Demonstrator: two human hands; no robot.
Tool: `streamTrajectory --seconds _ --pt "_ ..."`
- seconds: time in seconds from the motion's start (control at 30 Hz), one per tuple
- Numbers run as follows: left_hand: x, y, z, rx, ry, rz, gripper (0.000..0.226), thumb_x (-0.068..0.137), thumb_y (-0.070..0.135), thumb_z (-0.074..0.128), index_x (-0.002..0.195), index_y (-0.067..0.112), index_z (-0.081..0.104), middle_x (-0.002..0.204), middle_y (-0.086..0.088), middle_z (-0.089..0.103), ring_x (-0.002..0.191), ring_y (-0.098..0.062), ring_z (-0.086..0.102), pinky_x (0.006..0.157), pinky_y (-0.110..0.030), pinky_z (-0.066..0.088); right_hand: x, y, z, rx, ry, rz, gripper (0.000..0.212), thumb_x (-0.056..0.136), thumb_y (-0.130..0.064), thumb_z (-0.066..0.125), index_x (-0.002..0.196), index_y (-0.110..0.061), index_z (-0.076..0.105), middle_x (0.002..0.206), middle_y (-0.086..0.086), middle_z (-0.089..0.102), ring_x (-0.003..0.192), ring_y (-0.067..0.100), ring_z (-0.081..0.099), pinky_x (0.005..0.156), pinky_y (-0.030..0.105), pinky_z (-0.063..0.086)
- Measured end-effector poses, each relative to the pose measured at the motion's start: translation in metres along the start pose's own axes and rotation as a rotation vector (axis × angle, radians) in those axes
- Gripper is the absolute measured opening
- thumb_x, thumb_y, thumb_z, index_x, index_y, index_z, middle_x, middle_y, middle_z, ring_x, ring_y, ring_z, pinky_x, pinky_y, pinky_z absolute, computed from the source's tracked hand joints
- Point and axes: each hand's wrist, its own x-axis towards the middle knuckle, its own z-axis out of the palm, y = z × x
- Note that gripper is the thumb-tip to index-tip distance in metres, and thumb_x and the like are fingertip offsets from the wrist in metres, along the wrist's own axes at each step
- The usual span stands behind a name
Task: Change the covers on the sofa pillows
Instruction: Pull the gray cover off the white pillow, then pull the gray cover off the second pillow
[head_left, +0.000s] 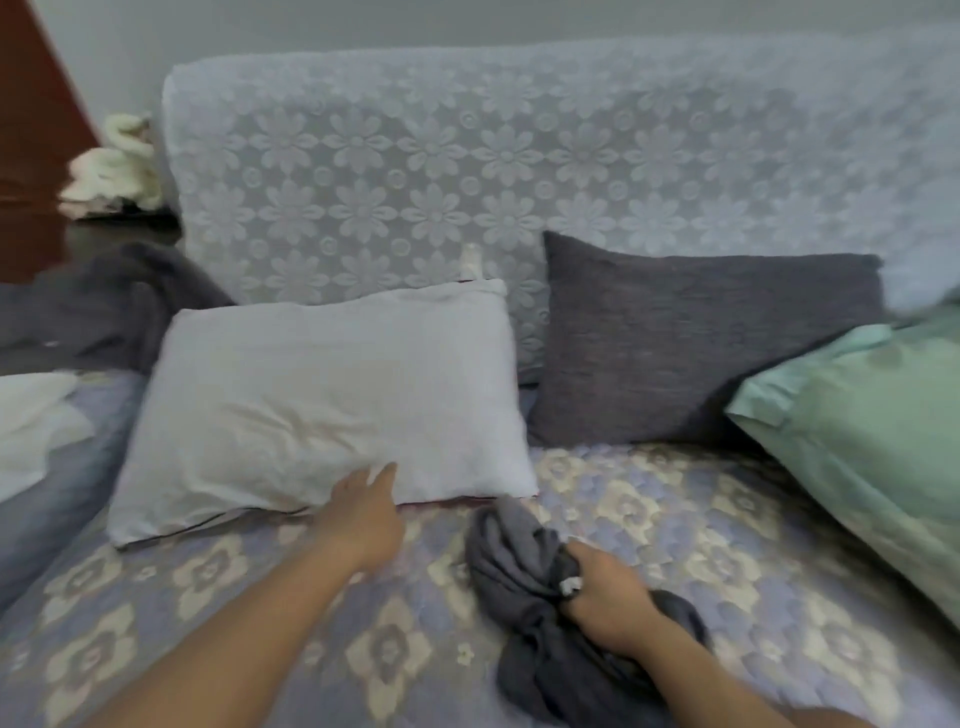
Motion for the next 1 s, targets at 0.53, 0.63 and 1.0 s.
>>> streamTrajectory --seconds 0.53,0.63,1.0 --pt "-0.131 0.416 0.025 -0.449 -0.063 0.956 0.048 0.094 0.021 0.066 0.14 0.027 0.055 0.138 0.004 0.057 0.125 -0.018 0.057 0.104 -0.037 0.047 -0.209 0.134 -0.209 0.047 1.179 0.155 0.05 0.067 0.0 0.053 0.108 -0.024 0.068 0.103 -0.001 0.06 0.089 0.032 0.06 0.074 0.038 0.05" --pt "-0.148 0.458 0.031 -0.317 -0.082 1.046 0.063 0.096 0.022 0.064 0.153 0.028 0.039 0.149 -0.001 0.041 0.137 -0.018 0.045 0.115 -0.027 0.031 -0.263 0.188 -0.275 -0.12 1.527 0.174 0.039 0.071 -0.008 0.053 0.103 -0.02 0.071 0.108 0.006 0.062 0.086 0.035 0.061 0.07 0.038 0.051" --pt "-0.11 0.48 0.05 -0.082 -0.164 0.906 0.074 0.097 0.034 0.057 0.16 0.033 0.019 0.162 -0.002 0.017 0.146 -0.019 0.032 0.12 -0.03 0.025 -0.295 0.337 -0.346 -0.249 0.55 1.023 0.057 0.092 -0.008 0.044 0.146 -0.025 0.045 0.153 0.008 0.038 0.141 0.037 0.031 0.117 0.05 0.027"
